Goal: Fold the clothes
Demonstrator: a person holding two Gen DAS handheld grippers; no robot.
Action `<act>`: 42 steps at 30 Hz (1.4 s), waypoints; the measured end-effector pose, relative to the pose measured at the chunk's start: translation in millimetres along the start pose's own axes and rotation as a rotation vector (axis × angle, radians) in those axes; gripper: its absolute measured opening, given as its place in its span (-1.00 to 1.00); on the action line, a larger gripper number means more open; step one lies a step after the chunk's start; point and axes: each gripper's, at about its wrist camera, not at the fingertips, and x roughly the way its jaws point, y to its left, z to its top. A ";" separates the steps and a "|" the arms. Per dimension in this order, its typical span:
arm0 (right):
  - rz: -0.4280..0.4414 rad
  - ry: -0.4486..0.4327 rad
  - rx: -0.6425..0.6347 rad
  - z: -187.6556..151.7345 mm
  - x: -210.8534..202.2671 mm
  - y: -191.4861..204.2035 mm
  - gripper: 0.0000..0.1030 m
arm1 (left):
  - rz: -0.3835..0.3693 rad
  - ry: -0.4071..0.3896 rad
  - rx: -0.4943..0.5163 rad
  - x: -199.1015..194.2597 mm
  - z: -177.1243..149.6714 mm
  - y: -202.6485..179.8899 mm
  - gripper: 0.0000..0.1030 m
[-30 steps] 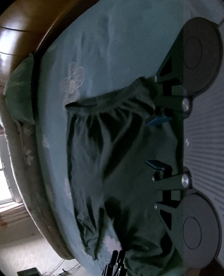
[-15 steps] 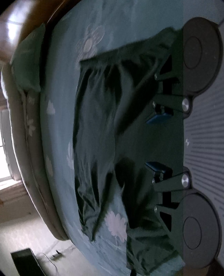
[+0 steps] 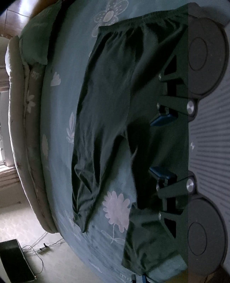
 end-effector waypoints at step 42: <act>0.048 0.043 -0.046 3.8 23.1 27.2 0.20 | 0.384 -0.037 0.284 -28.6 15.0 -46.2 -0.79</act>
